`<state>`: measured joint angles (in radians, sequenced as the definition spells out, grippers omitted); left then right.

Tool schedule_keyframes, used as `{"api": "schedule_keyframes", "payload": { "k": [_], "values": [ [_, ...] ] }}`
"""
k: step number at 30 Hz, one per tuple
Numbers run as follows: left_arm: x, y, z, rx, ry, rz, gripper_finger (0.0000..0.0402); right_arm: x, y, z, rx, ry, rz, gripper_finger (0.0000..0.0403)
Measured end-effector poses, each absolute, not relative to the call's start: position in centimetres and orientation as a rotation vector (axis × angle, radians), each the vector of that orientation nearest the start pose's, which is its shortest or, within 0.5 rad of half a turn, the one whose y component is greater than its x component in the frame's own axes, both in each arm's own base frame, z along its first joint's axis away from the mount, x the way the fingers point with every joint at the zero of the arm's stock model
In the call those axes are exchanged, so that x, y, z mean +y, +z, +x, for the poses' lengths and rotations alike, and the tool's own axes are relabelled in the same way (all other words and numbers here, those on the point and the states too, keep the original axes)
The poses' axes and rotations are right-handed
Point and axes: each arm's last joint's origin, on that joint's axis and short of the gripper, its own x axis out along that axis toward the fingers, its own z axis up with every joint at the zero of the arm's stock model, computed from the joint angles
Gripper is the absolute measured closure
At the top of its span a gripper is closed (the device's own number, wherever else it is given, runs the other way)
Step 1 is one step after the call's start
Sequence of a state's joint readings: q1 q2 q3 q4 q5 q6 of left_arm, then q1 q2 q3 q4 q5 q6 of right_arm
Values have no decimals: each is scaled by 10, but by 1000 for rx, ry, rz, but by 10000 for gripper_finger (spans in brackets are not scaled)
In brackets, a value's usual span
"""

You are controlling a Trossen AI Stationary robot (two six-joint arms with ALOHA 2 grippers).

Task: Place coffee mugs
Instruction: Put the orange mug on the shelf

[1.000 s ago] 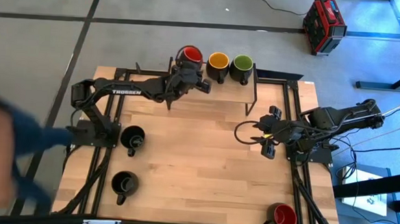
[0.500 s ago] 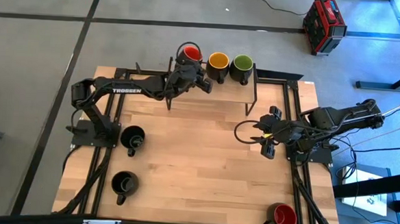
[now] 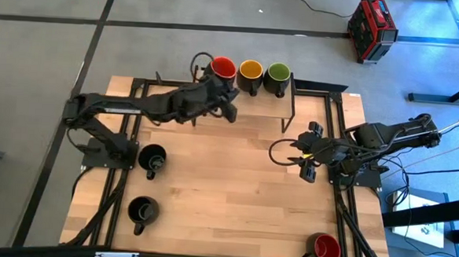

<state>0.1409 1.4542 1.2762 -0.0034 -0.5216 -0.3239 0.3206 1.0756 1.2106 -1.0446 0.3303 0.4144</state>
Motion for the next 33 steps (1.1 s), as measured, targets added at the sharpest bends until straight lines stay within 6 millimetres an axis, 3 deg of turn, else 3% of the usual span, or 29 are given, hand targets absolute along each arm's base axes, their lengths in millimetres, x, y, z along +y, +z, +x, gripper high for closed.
{"api": "schedule_keyframes", "payload": {
  "k": [6,10,17,33],
  "values": [
    [37,391,310,-2,393,-228,372,51,355,183,818,-165,72,194],
    [42,377,295,-128,304,-236,372,52,357,186,784,-150,66,194],
    [68,339,270,-134,297,-251,372,52,358,186,777,-148,68,194],
    [155,282,256,-62,229,-265,372,50,361,193,684,-279,38,194]
  ]
}}
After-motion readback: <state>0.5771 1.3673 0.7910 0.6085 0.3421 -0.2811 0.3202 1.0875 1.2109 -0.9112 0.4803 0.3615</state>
